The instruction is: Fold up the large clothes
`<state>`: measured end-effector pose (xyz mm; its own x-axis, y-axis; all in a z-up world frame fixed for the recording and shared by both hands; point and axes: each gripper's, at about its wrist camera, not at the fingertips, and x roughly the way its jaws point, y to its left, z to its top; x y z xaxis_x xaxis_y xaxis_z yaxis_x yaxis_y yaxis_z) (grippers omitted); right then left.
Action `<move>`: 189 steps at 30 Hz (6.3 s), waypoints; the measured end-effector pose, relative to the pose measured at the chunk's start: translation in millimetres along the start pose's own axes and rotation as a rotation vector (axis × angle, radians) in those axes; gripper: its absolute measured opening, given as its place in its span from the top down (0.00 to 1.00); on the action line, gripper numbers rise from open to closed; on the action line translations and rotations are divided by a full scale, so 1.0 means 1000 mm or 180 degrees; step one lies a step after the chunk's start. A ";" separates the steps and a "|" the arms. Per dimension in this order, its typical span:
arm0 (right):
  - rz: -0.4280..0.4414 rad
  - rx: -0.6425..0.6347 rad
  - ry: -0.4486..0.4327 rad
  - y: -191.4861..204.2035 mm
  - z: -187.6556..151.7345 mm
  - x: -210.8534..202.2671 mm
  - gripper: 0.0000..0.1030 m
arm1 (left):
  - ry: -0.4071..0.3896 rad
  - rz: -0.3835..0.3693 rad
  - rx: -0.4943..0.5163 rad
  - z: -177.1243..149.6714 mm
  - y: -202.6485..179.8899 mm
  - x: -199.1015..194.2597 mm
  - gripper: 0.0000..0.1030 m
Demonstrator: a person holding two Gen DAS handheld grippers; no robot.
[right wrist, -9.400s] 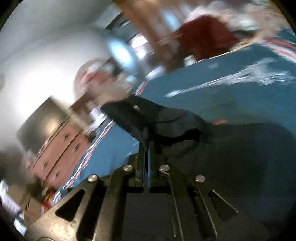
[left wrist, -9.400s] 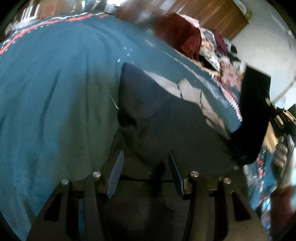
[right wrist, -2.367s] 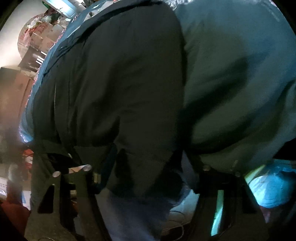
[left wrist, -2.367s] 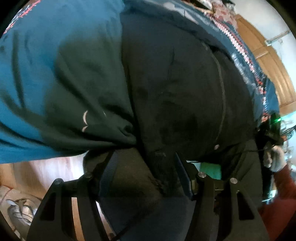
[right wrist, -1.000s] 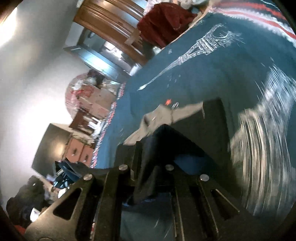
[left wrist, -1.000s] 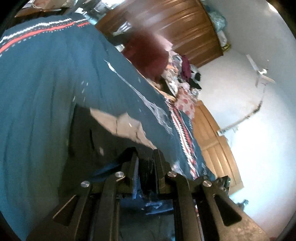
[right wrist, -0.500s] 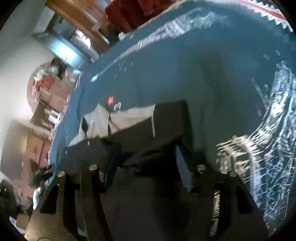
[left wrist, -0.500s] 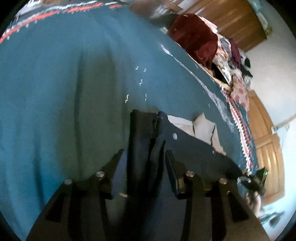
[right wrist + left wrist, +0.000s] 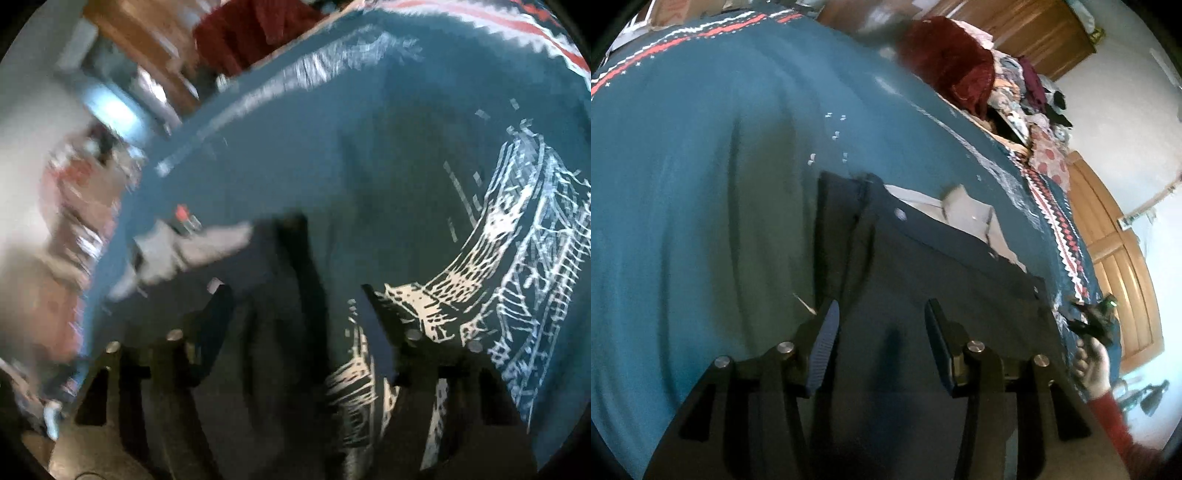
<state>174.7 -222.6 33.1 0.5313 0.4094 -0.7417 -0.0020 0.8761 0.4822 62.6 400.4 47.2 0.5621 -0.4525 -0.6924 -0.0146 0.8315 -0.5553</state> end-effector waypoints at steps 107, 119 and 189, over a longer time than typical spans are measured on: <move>-0.1567 -0.0356 -0.0628 0.002 -0.184 -0.066 0.00 | -0.1462 0.2773 -0.0164 -0.076 0.051 -0.170 0.02; -0.1568 -0.0382 -0.0731 0.001 -0.188 -0.063 0.00 | -0.0370 0.2234 -0.0013 -0.096 0.052 -0.048 0.00; -0.1560 -0.0362 -0.0733 0.001 -0.188 -0.064 0.00 | -0.0533 0.2409 0.0036 -0.096 0.056 -0.044 0.00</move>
<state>-18.8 -200.3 -7.0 0.6646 -0.1082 -0.7393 0.2074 0.9773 0.0434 -42.4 436.2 2.7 0.5199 0.2942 -0.8020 -0.4367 0.8984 0.0465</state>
